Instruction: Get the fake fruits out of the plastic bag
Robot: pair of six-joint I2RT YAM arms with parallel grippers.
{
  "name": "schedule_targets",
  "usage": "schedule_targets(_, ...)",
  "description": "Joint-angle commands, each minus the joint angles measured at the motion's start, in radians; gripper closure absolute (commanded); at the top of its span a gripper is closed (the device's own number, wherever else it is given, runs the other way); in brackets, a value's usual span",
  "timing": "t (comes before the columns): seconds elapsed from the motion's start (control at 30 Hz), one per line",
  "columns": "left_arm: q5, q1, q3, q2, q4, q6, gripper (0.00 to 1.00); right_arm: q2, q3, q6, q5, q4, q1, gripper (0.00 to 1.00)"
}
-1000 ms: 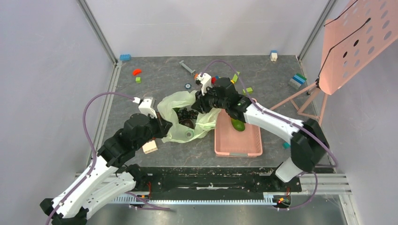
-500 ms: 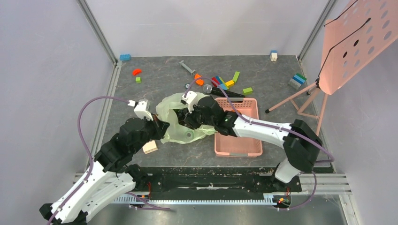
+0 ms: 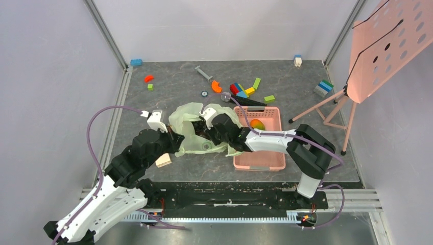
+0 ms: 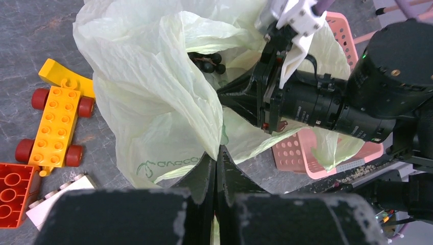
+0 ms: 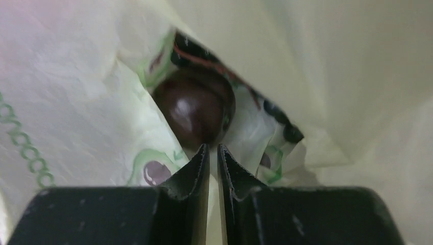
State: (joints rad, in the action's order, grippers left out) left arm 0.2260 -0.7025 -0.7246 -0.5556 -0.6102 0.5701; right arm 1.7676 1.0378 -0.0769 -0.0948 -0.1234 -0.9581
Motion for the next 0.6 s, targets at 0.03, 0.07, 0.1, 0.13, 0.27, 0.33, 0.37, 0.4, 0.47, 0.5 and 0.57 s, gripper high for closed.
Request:
schedule_targets(0.03, 0.002, 0.002, 0.017, -0.001, 0.011, 0.007, 0.98, -0.025, -0.099, -0.033, -0.008, -0.054, -0.014, 0.86)
schedule_targets(0.07, 0.001, 0.003, 0.018, 0.000, 0.011, 0.008, 0.98, -0.020, -0.107, -0.034, -0.002, -0.050, -0.020, 0.86)
schedule_targets(0.1, 0.001, 0.002, 0.019, -0.001, 0.012, 0.008, 0.98, -0.011, -0.111, -0.032, 0.006, -0.046, -0.027, 0.85)
schedule_targets(0.13, 0.003, 0.002, 0.021, 0.000, 0.011, 0.006, 0.98, -0.003, -0.111, -0.031, 0.014, -0.038, -0.032, 0.85)
schedule_targets(0.27, 0.005, 0.002, 0.027, -0.001, 0.012, 0.002, 0.98, 0.014, -0.132, -0.009, 0.047, -0.051, -0.059, 0.84)
schedule_targets(0.33, 0.004, 0.002, 0.029, 0.002, 0.010, -0.001, 0.98, 0.016, -0.139, 0.023, 0.091, -0.062, -0.070, 0.82)
schedule_targets(0.37, 0.005, 0.003, 0.031, 0.002, 0.011, -0.001, 0.98, 0.017, -0.140, 0.044, 0.155, -0.066, -0.073, 0.81)
schedule_targets(0.4, 0.004, 0.002, 0.033, 0.003, 0.010, 0.001, 0.98, 0.015, -0.141, 0.066, 0.195, -0.073, -0.078, 0.79)
schedule_targets(0.47, 0.002, 0.002, 0.035, 0.002, 0.012, 0.001, 0.98, 0.008, -0.139, 0.121, 0.280, -0.081, -0.087, 0.77)
schedule_targets(0.5, 0.000, 0.003, 0.037, 0.000, 0.012, 0.001, 0.98, 0.005, -0.137, 0.139, 0.303, -0.085, -0.089, 0.76)
schedule_targets(0.57, -0.002, 0.002, 0.038, -0.002, 0.012, 0.001, 0.98, -0.005, -0.135, 0.144, 0.284, -0.094, -0.093, 0.76)
